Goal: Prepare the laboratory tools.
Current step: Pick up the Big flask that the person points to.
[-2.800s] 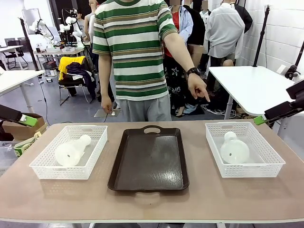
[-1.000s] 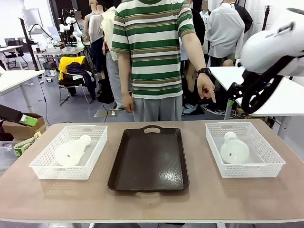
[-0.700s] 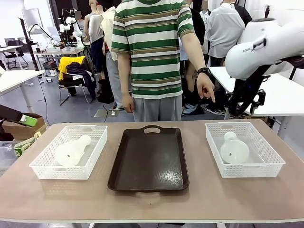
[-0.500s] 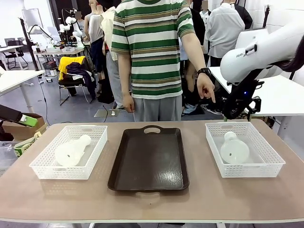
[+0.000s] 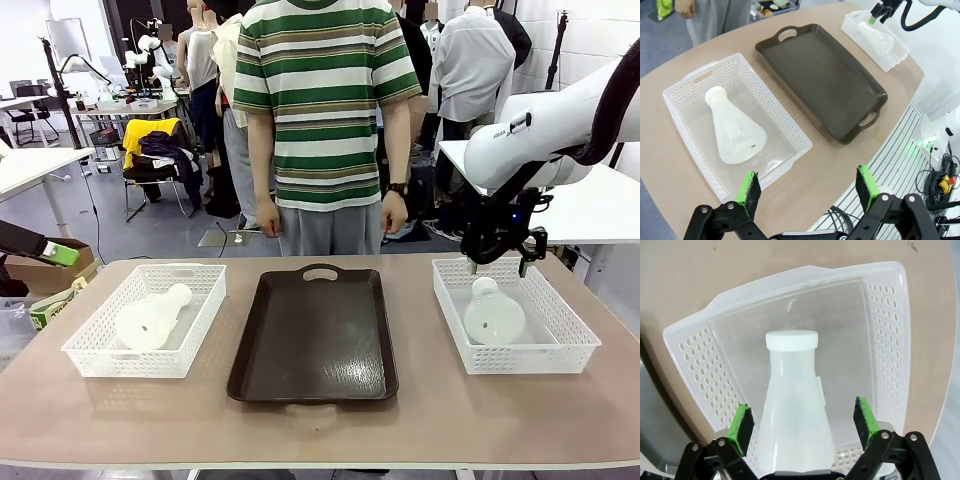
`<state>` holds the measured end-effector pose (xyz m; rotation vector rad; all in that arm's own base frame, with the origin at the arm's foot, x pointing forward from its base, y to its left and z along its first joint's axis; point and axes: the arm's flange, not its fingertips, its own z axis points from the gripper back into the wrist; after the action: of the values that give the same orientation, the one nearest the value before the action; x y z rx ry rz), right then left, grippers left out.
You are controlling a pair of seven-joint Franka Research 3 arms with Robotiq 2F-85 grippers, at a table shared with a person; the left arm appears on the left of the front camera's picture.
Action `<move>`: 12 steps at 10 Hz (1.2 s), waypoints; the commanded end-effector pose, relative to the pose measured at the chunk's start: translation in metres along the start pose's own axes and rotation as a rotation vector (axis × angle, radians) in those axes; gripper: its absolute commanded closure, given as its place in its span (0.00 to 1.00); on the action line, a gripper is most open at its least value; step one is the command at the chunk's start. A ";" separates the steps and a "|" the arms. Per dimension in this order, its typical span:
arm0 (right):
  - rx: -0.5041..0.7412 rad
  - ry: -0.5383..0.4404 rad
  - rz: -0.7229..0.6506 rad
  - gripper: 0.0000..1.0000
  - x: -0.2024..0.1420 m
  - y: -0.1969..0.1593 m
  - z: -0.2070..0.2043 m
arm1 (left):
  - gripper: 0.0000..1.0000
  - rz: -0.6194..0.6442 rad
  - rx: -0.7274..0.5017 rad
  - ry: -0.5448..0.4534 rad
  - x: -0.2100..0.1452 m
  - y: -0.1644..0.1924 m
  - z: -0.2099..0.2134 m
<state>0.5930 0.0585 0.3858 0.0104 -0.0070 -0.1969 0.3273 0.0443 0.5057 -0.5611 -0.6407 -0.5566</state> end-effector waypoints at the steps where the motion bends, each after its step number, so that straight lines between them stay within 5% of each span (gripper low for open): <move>1: -0.008 0.003 0.009 0.00 0.000 0.002 0.001 | 0.00 -0.012 -0.020 -0.013 0.000 0.003 0.001; 9: 0.001 0.001 0.003 0.00 0.000 0.001 0.000 | 0.00 -0.012 -0.020 -0.013 0.000 0.003 0.001; 12: -0.073 -0.048 -0.144 0.00 0.008 0.039 0.001 | 0.00 -0.012 -0.020 -0.013 0.000 0.003 0.001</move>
<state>0.5955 0.0839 0.3884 -0.0144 -0.0233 -0.2723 0.3273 0.0443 0.5058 -0.5612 -0.6409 -0.5566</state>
